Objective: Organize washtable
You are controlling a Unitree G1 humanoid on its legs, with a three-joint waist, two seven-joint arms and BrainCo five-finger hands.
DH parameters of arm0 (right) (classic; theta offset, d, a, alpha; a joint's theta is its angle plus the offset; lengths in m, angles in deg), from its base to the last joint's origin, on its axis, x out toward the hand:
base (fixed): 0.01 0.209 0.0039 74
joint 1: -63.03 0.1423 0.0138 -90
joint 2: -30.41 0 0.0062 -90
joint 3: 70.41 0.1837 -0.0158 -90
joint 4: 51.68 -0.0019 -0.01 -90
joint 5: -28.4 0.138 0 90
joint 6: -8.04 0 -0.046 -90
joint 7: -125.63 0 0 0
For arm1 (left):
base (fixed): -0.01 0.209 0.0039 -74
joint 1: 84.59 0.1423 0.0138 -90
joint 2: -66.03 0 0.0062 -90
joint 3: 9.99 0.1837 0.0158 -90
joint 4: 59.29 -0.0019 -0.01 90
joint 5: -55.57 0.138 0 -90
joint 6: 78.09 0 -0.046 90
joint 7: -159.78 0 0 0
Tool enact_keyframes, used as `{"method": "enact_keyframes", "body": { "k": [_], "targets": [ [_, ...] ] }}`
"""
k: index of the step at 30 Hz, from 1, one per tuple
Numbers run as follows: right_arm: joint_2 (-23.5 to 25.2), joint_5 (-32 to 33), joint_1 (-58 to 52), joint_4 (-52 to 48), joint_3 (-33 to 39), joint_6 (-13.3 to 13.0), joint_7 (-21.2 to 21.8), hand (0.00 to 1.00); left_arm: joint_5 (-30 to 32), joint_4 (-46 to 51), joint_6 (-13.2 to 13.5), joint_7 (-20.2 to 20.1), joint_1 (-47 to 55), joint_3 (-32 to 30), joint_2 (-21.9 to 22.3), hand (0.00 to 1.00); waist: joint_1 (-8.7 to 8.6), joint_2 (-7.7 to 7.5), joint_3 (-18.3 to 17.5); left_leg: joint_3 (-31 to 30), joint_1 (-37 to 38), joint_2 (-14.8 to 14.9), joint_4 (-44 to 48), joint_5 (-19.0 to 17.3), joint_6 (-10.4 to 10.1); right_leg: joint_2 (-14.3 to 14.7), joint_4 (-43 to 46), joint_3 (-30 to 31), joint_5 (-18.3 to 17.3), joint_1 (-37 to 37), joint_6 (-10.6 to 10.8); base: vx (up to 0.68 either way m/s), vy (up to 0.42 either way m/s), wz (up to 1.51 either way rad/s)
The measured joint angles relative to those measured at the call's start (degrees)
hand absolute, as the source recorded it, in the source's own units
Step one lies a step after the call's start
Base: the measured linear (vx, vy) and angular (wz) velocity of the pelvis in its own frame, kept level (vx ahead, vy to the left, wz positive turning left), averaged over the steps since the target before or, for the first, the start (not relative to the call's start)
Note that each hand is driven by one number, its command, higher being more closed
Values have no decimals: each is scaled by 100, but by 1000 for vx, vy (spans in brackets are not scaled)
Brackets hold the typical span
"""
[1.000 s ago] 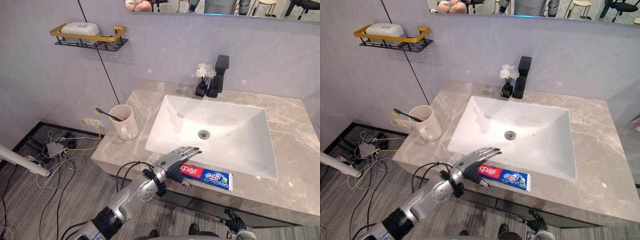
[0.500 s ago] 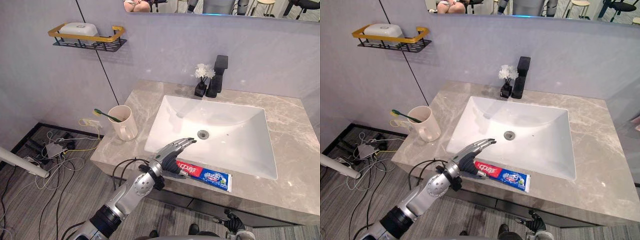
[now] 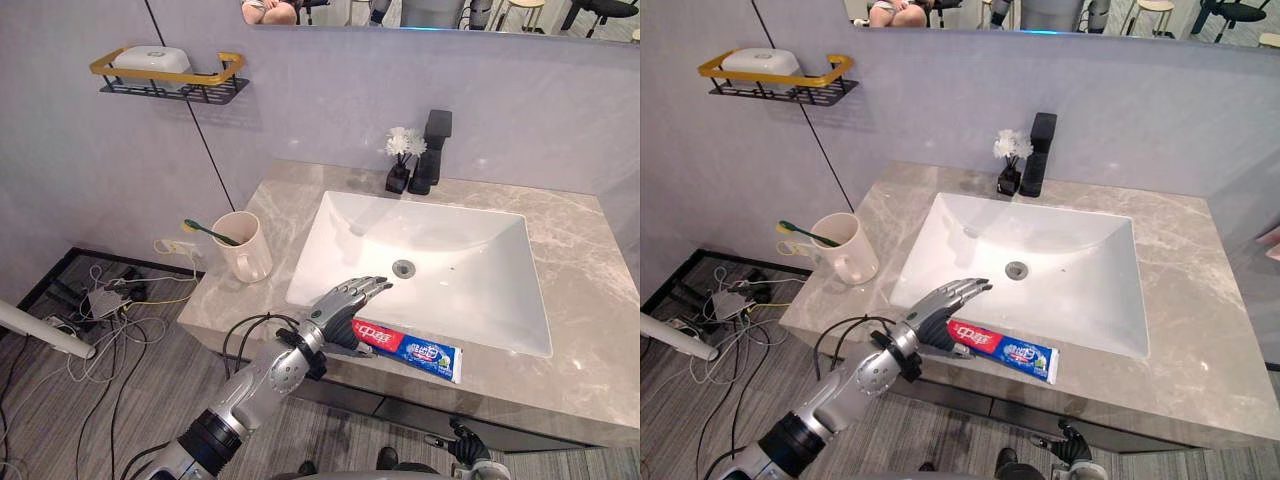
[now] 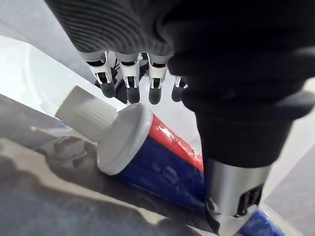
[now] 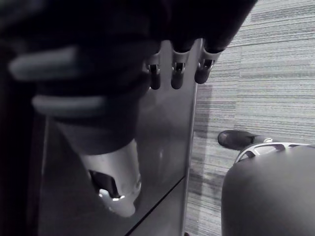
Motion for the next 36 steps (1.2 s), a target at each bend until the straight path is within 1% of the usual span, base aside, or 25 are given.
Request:
{"method": "enact_keyframes", "body": {
  "k": [1, 2, 11, 16, 18, 29, 34, 36],
  "targets": [
    [0, 0, 0, 0, 0, 0, 0, 0, 29, -9, 0, 0, 0, 1, 0, 0, 0, 0, 0, 3, 3, 0, -2, 0, 0, 0, 0, 3, 0, 0, 0, -2, 10, -3],
    [0, 0, 0, -2, 0, 0, 0, 0, 41, -15, 0, 0, -1, 2, -2, 100, -2, 0, 0, 12, 7, 1, -8, 0, 0, 1, 0, 13, 0, -3, 0, -5, 19, -4],
    [-3, 13, 4, -10, -1, 0, 13, 0, 79, -42, 86, -2, -11, 51, 5, 100, -14, 11, -9, 44, 8, 5, -56, 2, 0, 1, 0, 42, 1, -42, 0, -1, 3, 0],
    [-4, 154, 20, -13, -1, 0, 102, 0, 6, -118, 151, -4, -122, 57, 6, 100, -67, 30, -20, 95, 37, 12, -77, 0, -1, 7, 0, 87, 2, -47, 1, 5, 26, -5],
    [-4, 249, 29, -12, -1, 0, 106, 0, -41, -117, 185, -7, -119, 72, 5, 100, -62, 30, -20, 113, 42, 15, -77, -2, 1, 11, 0, 111, 3, -50, 1, -8, 21, -5],
    [-6, 342, 47, -28, 1, -5, 99, 0, -104, -84, 171, 2, 49, 31, -140, 100, -54, 40, -18, 242, 99, 71, -72, -12, 5, 70, -1, 231, 14, -49, -1, -29, 13, -6],
    [-20, 344, -24, -231, 36, -8, 77, 0, -166, 68, 149, 7, 247, -21, -179, 100, -59, 116, -12, 310, 96, 81, -72, -34, 4, 86, -1, 329, 14, -95, -1, -8, 16, -9],
    [-20, 344, -27, -240, 75, -14, 72, 0, -169, 203, 101, 7, 395, -136, -179, 100, -65, 124, -16, 402, 96, 87, -69, -61, 15, 95, 0, 403, 14, -129, -1, 3, 31, -23]
  ]
}}
